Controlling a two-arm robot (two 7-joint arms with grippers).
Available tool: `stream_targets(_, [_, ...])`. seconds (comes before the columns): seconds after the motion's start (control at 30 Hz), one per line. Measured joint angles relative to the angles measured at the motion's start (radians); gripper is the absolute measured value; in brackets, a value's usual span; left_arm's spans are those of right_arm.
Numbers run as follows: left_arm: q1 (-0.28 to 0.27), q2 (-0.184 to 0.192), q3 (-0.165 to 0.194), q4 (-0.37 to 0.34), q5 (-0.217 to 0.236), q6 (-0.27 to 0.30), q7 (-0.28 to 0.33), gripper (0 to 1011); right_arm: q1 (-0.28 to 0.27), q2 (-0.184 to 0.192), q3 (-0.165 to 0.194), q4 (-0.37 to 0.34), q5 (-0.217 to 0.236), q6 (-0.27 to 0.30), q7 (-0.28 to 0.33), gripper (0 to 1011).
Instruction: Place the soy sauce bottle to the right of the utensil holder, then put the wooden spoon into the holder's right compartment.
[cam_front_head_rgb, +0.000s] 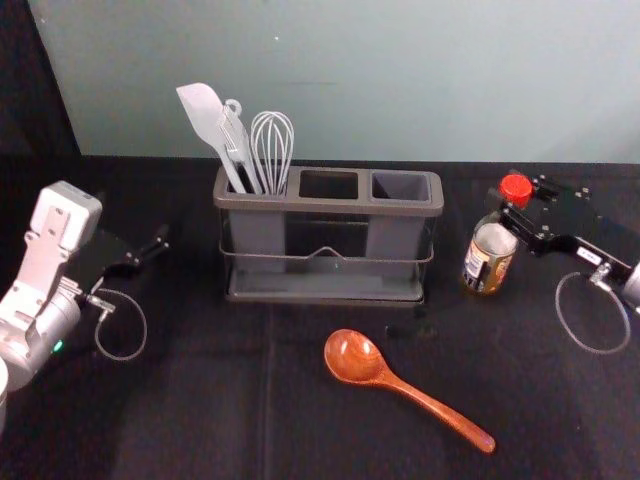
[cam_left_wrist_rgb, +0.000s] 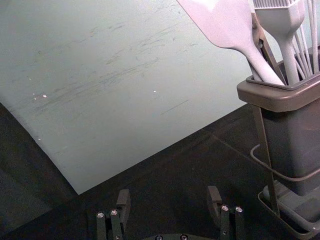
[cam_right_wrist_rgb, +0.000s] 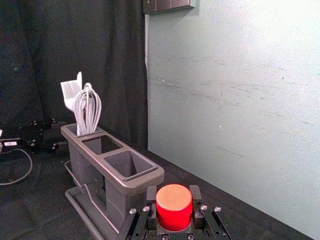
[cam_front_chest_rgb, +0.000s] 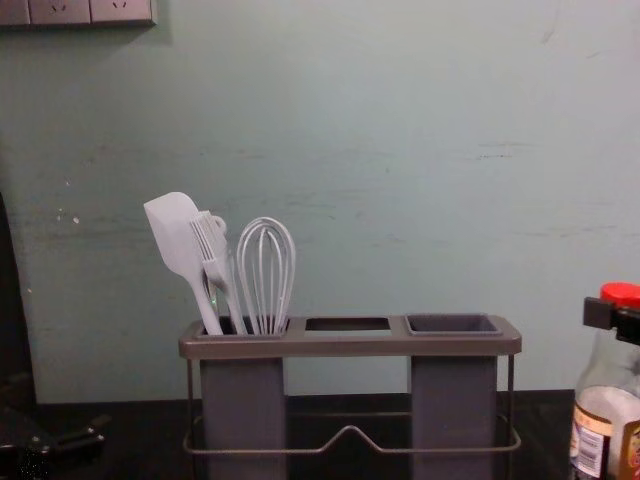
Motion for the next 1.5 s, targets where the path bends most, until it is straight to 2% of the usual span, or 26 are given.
stream_targets(0.27, [0.000,0.000,0.000,0.000,0.000,0.000,0.000,1005,0.027,-0.035,-0.009,0.041,-0.014,-0.003,0.007,385])
stream_targets(0.6, [0.000,0.000,0.000,0.000,0.000,0.000,0.000,1005,0.040,-0.057,-0.011,0.077,-0.029,-0.003,0.001,385])
stream_targets(1.5, [0.000,0.000,0.000,0.000,0.000,0.000,0.000,1005,0.044,-0.072,-0.006,0.093,-0.041,0.017,-0.007,386])
